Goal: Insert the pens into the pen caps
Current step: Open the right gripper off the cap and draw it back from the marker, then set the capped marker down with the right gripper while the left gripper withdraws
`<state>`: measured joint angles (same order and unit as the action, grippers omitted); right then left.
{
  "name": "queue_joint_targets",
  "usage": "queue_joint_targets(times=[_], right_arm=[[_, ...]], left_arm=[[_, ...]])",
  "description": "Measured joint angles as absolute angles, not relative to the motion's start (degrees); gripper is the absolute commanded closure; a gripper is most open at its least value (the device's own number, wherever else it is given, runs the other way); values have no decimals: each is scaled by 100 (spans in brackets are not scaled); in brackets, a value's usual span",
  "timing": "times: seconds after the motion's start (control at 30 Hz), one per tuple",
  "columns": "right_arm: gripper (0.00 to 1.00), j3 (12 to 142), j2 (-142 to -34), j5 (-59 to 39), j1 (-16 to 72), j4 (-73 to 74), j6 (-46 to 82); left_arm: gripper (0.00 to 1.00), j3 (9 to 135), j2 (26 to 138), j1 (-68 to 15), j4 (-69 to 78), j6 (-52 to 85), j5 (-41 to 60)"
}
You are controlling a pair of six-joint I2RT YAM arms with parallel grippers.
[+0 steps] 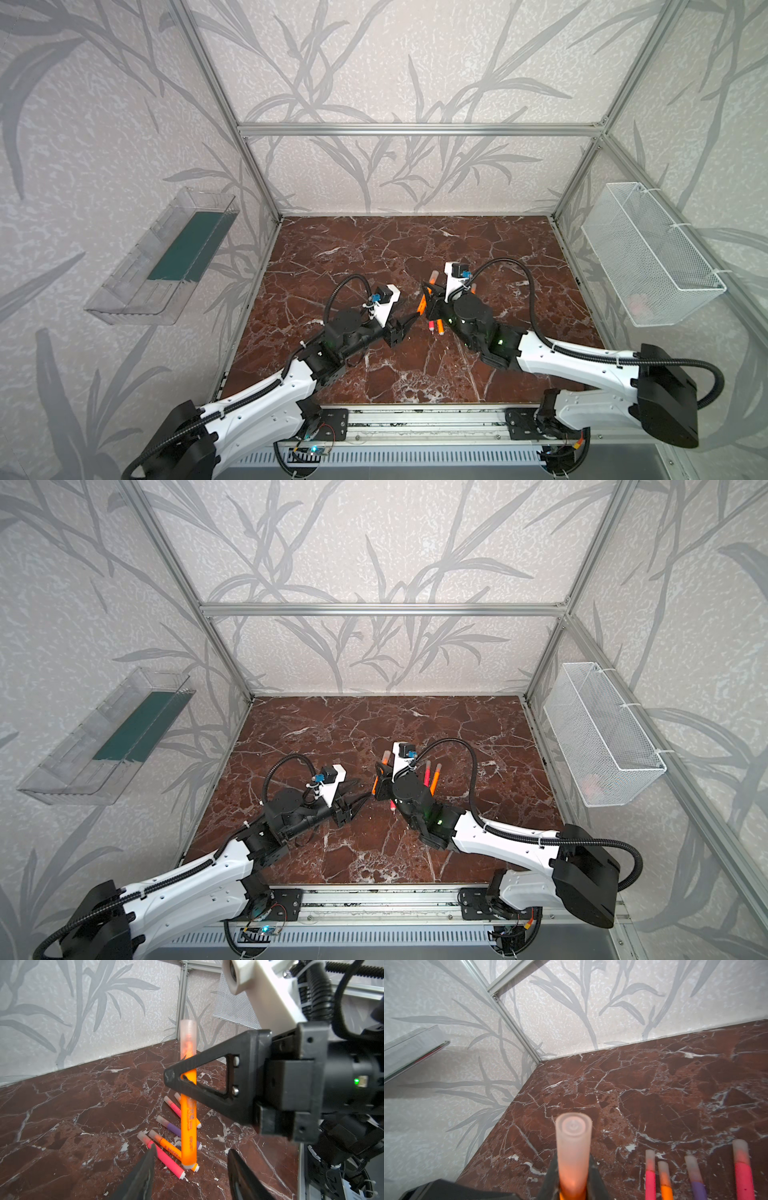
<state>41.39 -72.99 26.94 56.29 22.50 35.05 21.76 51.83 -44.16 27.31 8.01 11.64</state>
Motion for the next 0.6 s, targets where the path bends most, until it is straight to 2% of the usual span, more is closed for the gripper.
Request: queue_joint_targets(times=[0.23, 0.4, 0.6], right_arm=[[100, 4324, -7955, 2287, 5172, 1682, 3859], [100, 5002, -8952, 1772, 5175, 1114, 3892], [100, 6224, -10029, 1323, 5175, 132, 3734]], left_arm=[[34, 2196, 5203, -4156, 2486, 1100, -541], [32, 2250, 5273, -3592, 2029, 1621, -1664], [30, 2300, 5179, -3358, 1343, 2180, -2908]])
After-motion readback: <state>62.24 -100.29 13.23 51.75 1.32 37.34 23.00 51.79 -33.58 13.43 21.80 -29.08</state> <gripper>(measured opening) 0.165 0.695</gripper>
